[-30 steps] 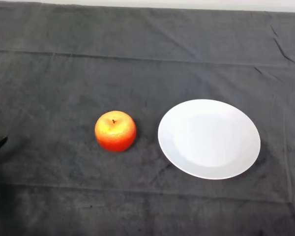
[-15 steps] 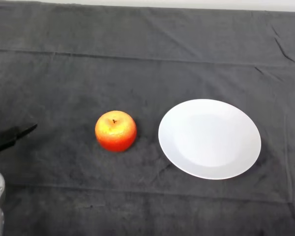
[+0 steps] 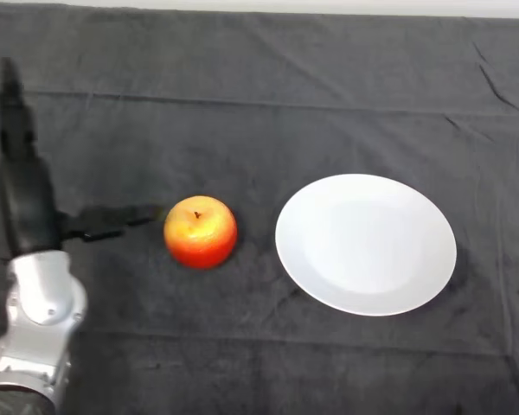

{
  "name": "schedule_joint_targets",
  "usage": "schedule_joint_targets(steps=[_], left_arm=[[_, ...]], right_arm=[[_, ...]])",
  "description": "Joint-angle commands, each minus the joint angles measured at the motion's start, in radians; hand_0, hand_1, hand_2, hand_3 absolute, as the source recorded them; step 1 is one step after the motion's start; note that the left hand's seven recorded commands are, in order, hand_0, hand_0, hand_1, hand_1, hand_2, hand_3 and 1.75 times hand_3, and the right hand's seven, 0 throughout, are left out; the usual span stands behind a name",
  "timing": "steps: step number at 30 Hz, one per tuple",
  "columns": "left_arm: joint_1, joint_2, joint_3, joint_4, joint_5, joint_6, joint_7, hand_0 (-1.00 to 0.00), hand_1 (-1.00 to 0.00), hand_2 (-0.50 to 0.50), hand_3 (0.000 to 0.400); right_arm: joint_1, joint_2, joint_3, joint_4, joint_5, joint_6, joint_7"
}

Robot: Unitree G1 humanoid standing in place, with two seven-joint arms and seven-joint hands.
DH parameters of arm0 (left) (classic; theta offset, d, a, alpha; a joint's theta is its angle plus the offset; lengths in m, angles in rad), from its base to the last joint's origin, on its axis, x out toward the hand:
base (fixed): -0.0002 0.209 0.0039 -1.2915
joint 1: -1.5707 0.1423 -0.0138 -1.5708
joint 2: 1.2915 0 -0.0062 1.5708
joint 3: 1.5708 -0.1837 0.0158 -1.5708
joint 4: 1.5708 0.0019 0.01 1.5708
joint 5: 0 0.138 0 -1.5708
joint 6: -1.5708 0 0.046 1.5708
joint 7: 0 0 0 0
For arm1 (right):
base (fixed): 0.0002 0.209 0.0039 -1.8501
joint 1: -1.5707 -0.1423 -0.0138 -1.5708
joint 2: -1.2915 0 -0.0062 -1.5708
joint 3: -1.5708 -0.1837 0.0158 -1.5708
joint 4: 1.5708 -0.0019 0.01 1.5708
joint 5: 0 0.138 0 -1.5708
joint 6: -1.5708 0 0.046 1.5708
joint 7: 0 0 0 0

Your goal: Move the apple to the plate

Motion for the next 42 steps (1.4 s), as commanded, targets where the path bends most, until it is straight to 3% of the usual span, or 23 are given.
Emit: schedule_joint_targets(steps=[1, 16, 32, 34, 35, 36, 37, 38, 40, 42], left_arm=[[0.028, 0.014, -0.023, -0.048, 0.002, 0.015, -0.015, 0.0, 0.0, 0.0, 0.0], [-0.027, -0.005, -0.149, 0.066, -0.028, 0.041, -0.043, 0.0, 0.0, 0.0, 0.0], [-0.087, -0.014, -0.222, 0.197, -0.075, 0.052, -0.065, 0.0, 0.0, 0.0, 0.0], [-0.089, -0.014, -0.228, 0.201, -0.078, 0.054, -0.064, -0.35, 0.0, -0.17, 0.14], [-0.09, -0.013, -0.231, 0.202, -0.08, 0.054, -0.064, -0.73, 0.0, -0.36, 0.292], [-0.09, -0.013, -0.234, 0.203, -0.081, 0.055, -0.063, -1.0, -0.17, -0.41, 0.4], [-0.09, -0.012, -0.236, 0.203, -0.082, 0.054, -0.063, -1.0, -0.34, -0.33, 0.4], [-0.09, -0.012, -0.239, 0.204, -0.083, 0.053, -0.061, -1.0, -0.64, -0.18, 0.4], [-0.09, -0.011, -0.244, 0.205, -0.084, 0.051, -0.059, -1.0, -1.0, 0.0, 0.4], [-0.09, -0.01, -0.249, 0.205, -0.084, 0.05, -0.056, -1.0, -1.0, 0.0, 0.4]], right_arm=[[0.009, 0.007, -0.0107, -0.035, 0.0096, -0.009, -0.0016], [0.01, 0.008, -0.0094, -0.04, 0.0093, -0.008, -0.0052], [0.01, 0.008, -0.0096, -0.04, 0.0101, -0.008, -0.0056], [0.01, 0.008, -0.0096, -0.04, 0.0102, -0.008, -0.0055], [0.01, 0.008, -0.0096, -0.04, 0.0102, -0.008, -0.0055], [0.01, 0.008, -0.0097, -0.039, 0.0103, -0.008, -0.0054], [0.01, 0.008, -0.0097, -0.039, 0.0103, -0.008, -0.0054], [0.01, 0.008, -0.0097, -0.039, 0.0104, -0.008, -0.0053], [0.01, 0.008, -0.0097, -0.039, 0.0105, -0.008, -0.0053], [0.01, 0.008, -0.0098, -0.039, 0.0105, -0.008, -0.0052]])
